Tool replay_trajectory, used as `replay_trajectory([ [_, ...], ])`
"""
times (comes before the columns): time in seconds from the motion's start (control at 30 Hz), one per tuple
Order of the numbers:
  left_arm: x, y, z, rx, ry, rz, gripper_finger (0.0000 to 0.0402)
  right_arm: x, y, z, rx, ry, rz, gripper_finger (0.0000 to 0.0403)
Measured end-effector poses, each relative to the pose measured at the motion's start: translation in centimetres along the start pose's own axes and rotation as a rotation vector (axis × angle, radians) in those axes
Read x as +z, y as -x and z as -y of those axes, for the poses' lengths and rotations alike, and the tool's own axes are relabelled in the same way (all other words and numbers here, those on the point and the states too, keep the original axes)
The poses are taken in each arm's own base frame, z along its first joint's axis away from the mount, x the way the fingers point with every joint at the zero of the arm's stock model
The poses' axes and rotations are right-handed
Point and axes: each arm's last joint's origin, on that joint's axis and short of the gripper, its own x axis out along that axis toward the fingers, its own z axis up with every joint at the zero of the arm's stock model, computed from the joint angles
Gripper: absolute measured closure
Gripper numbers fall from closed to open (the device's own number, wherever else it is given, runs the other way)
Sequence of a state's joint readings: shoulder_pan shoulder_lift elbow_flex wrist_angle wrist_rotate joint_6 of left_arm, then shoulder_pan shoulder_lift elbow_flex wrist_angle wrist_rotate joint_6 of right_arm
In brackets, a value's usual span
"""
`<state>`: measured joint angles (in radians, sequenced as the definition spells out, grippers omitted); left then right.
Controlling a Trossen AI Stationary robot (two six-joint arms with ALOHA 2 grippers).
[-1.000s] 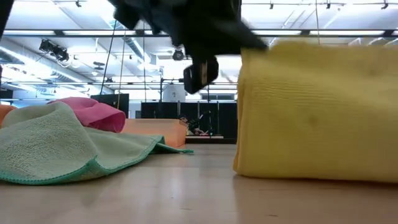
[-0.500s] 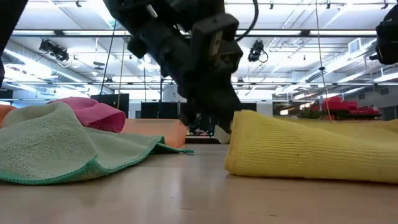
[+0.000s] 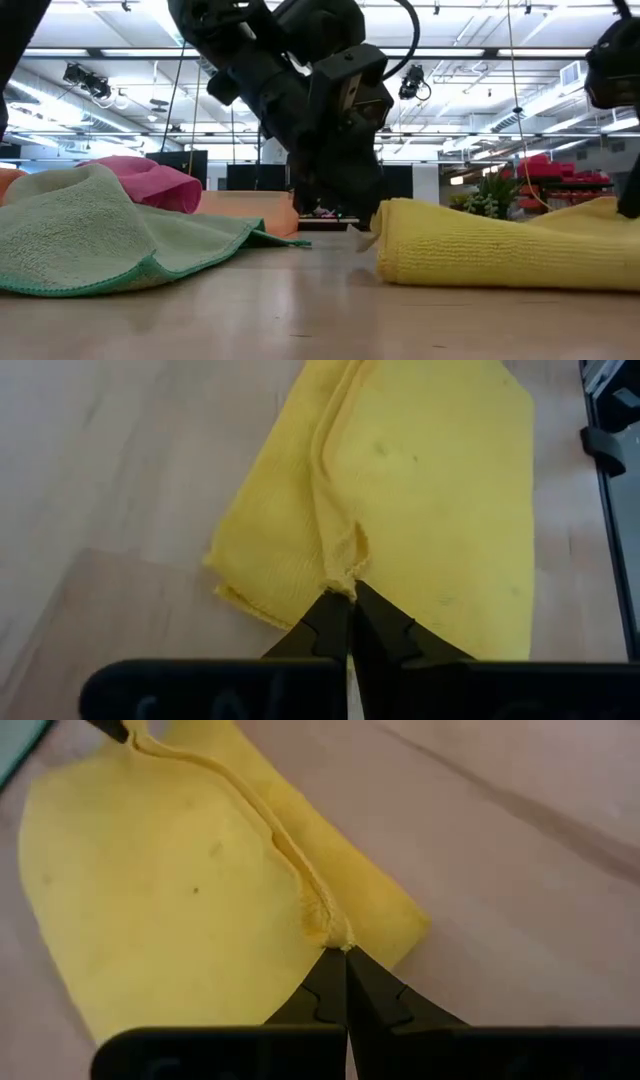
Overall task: Fold microfiber towels
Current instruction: Fold the yellow microfiber cloth
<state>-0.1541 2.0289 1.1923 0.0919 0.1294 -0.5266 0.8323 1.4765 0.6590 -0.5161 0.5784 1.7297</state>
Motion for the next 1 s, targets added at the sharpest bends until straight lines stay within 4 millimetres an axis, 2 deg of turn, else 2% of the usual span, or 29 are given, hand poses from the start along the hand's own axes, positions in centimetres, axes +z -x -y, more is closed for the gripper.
replay_trajectory([
  [0.17,0.5,0.1,-0.6,0.016,0.011,0.019,0.0396,0.5,-0.3,0.0,-0.021,-0.008,-0.003,0.0400],
  [0.43,0.7,0.2,-1.2,0.076,0.022,0.043,0.0371,0.5,-0.3,0.1,-0.023,-0.006,0.009,0.0388],
  [0.63,0.8,0.2,-1.3,0.110,0.004,0.063,0.0391,0.7,-0.2,0.0,-0.032,-0.007,0.027,0.0326],
  [0.83,1.0,0.3,-1.6,0.138,0.008,0.086,0.0386,1.4,1.6,-0.5,-0.027,0.001,0.027,0.0258],
  [0.9,1.2,0.3,-1.7,0.137,0.010,0.103,0.0382,1.5,2.1,-0.5,-0.001,-0.010,0.025,0.0258],
  [1.0,1.5,0.4,-1.8,0.134,0.012,0.125,0.0387,1.3,2.3,-0.7,0.019,-0.012,0.019,0.0313],
])
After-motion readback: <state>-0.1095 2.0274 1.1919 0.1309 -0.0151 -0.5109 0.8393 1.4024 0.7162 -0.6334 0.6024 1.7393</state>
